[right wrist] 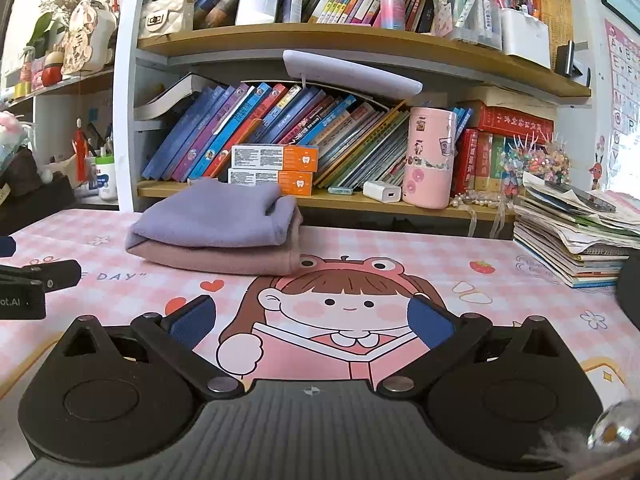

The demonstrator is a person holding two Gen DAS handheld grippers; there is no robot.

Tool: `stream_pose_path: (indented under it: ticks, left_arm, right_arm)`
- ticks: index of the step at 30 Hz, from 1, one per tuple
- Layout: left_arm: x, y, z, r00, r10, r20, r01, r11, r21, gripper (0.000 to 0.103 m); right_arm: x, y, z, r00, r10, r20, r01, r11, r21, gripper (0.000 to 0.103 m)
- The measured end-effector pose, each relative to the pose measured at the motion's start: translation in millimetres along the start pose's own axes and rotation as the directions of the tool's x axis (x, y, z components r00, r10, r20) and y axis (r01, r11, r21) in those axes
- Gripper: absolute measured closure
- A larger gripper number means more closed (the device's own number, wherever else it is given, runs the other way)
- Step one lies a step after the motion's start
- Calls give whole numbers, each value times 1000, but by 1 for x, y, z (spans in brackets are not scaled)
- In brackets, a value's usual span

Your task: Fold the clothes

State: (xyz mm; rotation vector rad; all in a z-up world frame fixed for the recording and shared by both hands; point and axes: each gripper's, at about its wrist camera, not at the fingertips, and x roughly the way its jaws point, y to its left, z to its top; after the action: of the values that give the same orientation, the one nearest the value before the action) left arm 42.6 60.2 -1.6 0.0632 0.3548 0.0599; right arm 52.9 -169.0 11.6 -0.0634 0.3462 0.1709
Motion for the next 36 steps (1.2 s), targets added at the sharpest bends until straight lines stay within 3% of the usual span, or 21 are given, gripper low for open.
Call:
stream_pose_path:
  ticks: [36]
  left_arm:
    - [0,-4,1,1000,-9,-5,10,1000,23,0]
  right_arm:
    - [2,1,0,1000,1,-7,-1,1000,-6,0]
